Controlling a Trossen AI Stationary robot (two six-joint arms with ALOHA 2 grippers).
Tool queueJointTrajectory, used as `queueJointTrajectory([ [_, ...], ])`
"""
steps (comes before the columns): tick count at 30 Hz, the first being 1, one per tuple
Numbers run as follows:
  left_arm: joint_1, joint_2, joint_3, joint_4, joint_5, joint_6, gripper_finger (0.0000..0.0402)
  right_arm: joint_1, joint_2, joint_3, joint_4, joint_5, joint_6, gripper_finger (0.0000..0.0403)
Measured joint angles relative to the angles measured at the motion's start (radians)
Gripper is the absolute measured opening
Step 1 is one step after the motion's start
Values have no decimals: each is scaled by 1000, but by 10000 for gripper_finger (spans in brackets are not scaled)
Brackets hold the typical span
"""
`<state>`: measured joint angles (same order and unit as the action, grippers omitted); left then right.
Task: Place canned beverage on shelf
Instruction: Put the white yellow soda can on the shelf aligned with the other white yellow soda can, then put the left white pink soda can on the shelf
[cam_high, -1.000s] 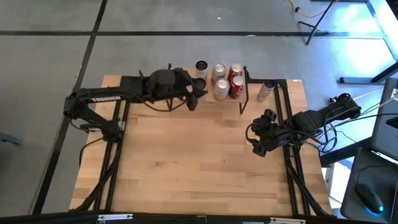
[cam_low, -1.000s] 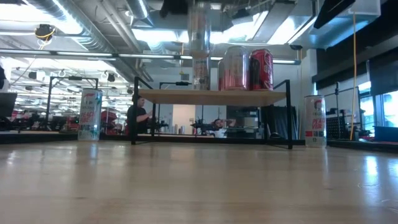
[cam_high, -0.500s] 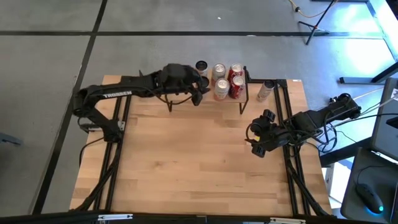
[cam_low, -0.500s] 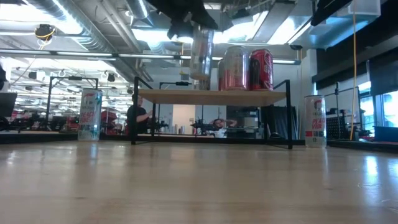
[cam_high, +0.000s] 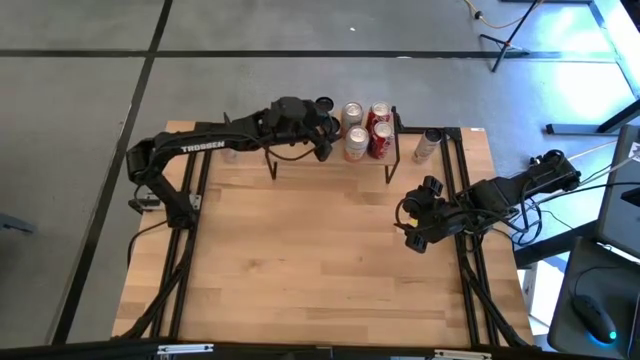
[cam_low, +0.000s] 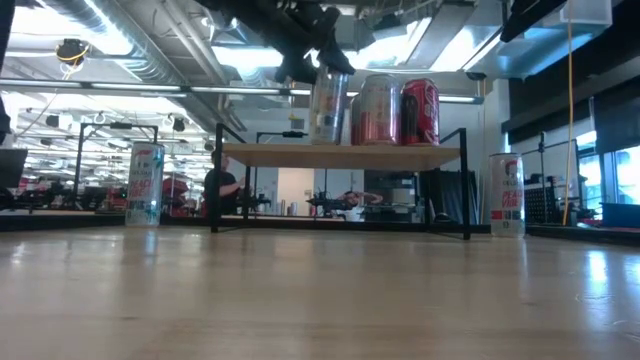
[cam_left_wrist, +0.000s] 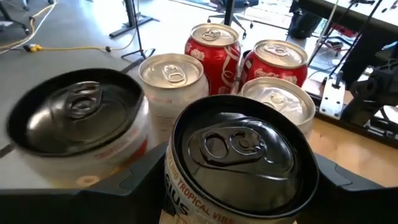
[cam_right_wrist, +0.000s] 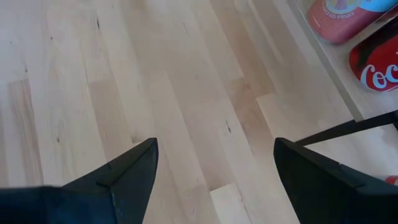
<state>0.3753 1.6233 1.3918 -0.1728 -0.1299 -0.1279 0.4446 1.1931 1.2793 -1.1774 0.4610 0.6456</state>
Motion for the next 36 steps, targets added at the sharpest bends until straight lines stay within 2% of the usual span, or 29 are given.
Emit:
queueJointTrajectory([
  [7,11,13,0,8,20,-17,248,0,0,0,0,1,0,305],
  [22,4,12,0,-2,17,-19,316,0,0,0,1,2,0,305],
  [30,4,-56,0,-14,17,-18,321,0,0,0,2,3,0,305],
  [36,1,-155,0,-36,17,-18,321,0,0,0,7,3,0,305],
])
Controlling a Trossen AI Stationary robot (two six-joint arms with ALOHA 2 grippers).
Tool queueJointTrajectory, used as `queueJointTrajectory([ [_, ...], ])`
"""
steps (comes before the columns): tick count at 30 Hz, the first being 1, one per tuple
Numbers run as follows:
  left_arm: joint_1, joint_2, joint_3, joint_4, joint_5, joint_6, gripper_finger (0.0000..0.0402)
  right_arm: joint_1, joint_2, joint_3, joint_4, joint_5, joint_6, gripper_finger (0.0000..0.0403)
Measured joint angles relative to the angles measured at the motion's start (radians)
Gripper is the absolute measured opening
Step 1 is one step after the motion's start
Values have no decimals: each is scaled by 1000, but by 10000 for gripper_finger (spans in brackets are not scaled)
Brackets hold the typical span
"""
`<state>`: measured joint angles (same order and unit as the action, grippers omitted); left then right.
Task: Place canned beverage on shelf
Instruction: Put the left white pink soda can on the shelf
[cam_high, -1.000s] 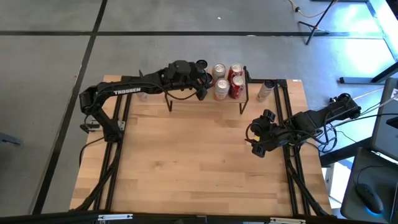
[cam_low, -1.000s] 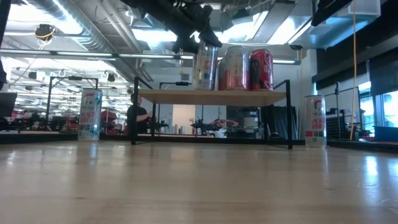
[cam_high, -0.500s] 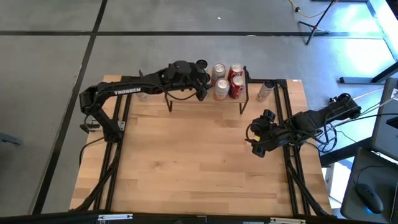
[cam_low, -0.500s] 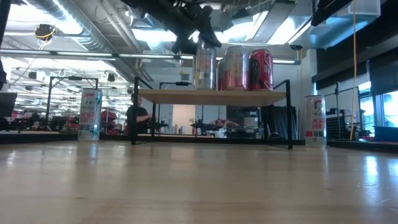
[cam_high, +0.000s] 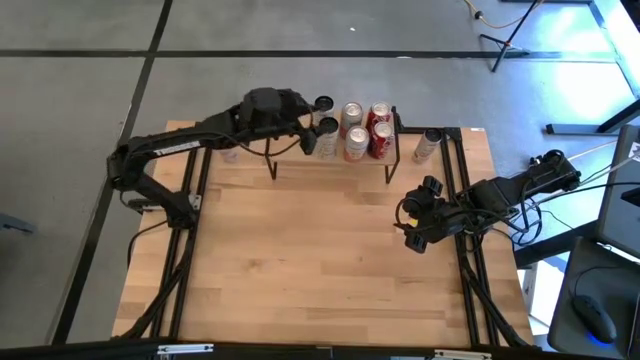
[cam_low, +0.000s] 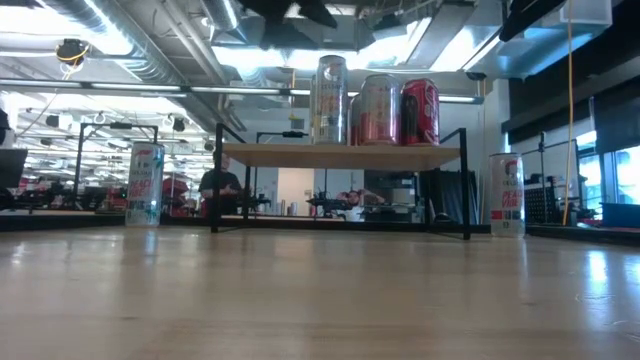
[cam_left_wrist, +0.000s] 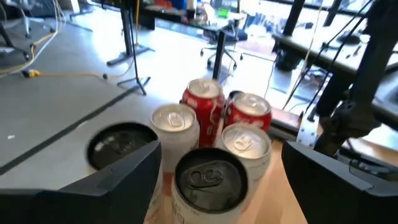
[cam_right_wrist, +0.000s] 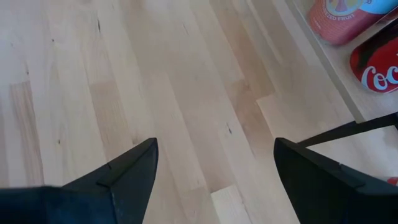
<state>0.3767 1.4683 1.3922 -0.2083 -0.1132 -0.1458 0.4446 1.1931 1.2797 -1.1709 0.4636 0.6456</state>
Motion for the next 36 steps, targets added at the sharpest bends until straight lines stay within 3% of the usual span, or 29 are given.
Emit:
queueJointTrajectory([
  [6,7,-129,0,-106,-38,1,322,0,0,0,1,0,1,305],
  [12,51,-252,0,-417,-243,-19,322,0,0,0,3,0,22,305],
  [16,113,-295,0,-619,-321,-75,322,0,0,0,3,0,39,305],
  [22,208,-316,0,-785,-331,-164,322,0,0,0,3,0,55,305],
  [29,214,-288,-3,-841,-333,-210,322,0,0,0,-15,0,55,305],
  [36,340,-273,-108,-910,-308,-375,322,0,0,0,-63,-1,-27,305],
])
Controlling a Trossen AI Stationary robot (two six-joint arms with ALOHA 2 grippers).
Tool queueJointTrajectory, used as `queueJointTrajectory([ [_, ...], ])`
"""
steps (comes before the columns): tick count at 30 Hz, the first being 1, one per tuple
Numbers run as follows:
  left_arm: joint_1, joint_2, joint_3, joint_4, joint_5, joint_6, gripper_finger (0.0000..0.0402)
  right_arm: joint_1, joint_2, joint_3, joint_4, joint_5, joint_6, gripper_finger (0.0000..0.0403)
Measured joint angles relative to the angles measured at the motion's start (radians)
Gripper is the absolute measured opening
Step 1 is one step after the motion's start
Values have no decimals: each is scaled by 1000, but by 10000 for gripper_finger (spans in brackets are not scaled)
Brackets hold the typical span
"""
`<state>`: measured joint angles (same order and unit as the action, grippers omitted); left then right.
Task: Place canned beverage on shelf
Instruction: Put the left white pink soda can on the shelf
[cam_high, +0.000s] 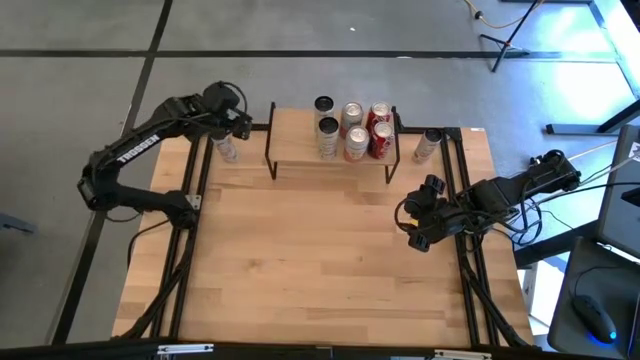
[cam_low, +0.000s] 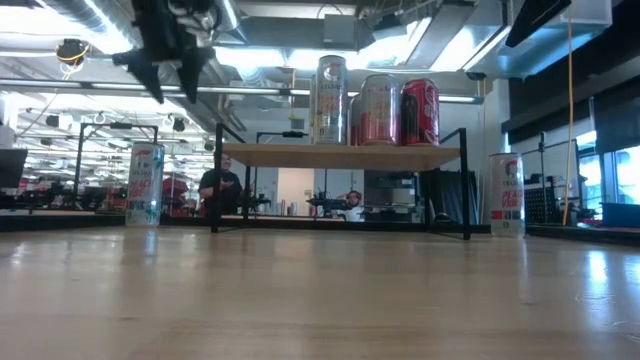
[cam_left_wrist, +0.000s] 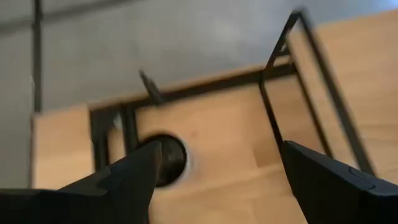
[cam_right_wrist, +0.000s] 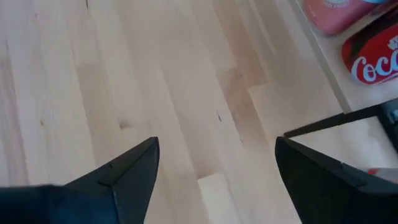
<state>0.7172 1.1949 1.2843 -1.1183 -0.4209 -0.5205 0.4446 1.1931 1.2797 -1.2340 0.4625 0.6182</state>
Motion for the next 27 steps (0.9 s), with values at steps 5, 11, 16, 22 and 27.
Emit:
queueJointTrajectory([
  [5,66,1,-73,4,44,-104,322,0,-14,0,-36,-29,-138,305],
  [11,122,1,-94,32,7,-131,322,-4,-94,0,-69,4,-212,305],
  [16,167,1,-130,39,-13,-102,322,-75,-136,0,-45,25,-218,305],
  [22,193,1,-218,150,4,-71,322,-173,-153,0,-45,25,-208,305],
  [27,193,1,-259,195,-24,-70,322,-219,-153,0,-46,20,-231,305],
])
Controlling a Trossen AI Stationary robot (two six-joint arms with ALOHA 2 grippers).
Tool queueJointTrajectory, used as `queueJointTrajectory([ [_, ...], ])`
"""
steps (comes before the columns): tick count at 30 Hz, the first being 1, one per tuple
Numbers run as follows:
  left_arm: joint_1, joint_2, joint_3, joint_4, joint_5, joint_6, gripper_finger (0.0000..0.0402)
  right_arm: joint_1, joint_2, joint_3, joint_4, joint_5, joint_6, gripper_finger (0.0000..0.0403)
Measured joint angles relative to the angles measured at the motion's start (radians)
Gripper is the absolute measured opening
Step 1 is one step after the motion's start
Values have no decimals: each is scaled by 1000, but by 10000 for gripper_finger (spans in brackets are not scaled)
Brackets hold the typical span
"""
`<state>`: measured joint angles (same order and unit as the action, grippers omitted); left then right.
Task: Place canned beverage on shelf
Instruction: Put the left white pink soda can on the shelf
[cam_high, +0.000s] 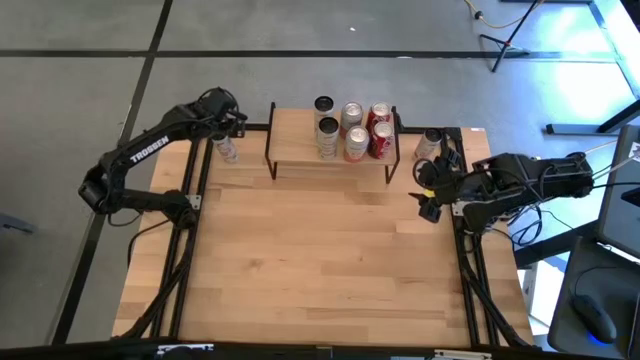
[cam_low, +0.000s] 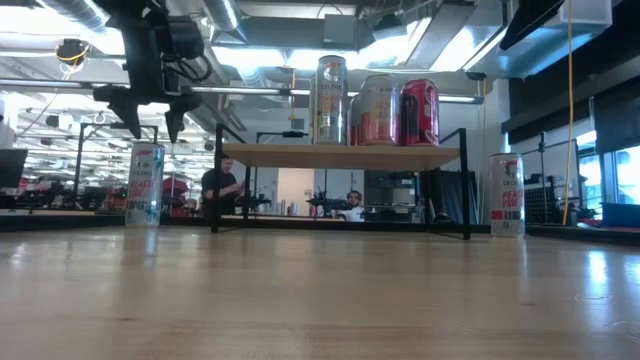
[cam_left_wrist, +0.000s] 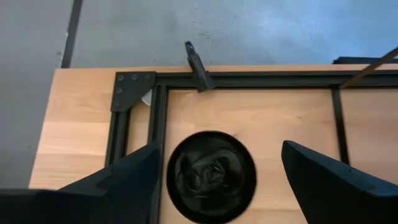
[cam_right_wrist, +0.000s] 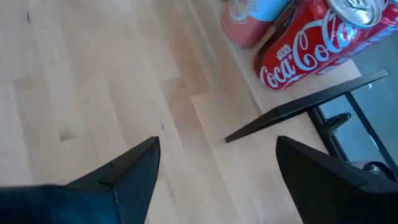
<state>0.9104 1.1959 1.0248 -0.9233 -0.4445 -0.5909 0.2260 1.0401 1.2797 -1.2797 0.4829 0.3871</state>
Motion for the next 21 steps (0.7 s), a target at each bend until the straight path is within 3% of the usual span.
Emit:
queueJointTrajectory([
  [16,-30,2,-157,94,-8,-2,321,1,0,0,-1,-4,-26,305],
  [21,-37,2,-192,118,-8,1,295,1,0,0,-1,-4,-26,305],
])
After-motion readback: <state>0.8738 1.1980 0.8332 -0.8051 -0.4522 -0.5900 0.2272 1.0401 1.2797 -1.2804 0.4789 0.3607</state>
